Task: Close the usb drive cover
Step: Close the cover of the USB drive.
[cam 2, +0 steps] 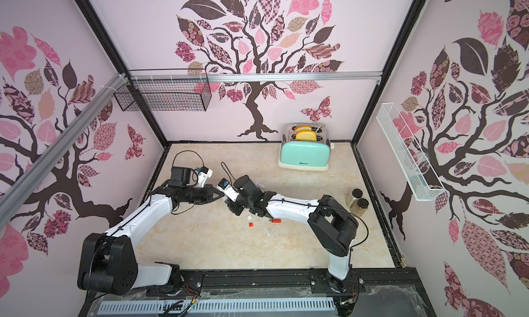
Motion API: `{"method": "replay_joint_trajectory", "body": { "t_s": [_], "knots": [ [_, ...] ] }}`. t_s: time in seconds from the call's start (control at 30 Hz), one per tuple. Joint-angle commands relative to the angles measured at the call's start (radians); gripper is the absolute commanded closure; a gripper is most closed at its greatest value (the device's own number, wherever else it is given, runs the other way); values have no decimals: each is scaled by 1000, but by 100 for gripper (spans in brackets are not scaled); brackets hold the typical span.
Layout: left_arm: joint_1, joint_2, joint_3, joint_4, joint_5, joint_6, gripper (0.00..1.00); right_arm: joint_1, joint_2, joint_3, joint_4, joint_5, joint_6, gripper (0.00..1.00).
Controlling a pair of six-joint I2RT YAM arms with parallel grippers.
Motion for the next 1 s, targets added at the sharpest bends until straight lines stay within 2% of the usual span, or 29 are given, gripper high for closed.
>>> {"method": "replay_joint_trajectory", "body": {
  "t_s": [0.0,0.13,0.3,0.43,0.6,0.83,0.97],
  "knots": [
    [-46,31,-26,-98,20,4,100,11,-78,77,399,-65,87,100],
    [-45,30,-46,-69,65,-13,100,11,-70,75,366,-109,25,100],
    [-46,18,-52,-68,67,-10,100,11,-88,42,367,-88,-63,100],
    [-46,23,-37,-92,46,4,100,17,-90,69,296,-87,-163,100],
    [-47,33,-32,-92,43,5,100,17,-70,81,326,-7,-91,100],
    [-46,24,-31,-96,43,8,100,17,-23,166,225,27,-15,100],
    [-47,14,-52,-71,50,-5,100,16,-40,115,276,16,-49,100]
  ]
}}
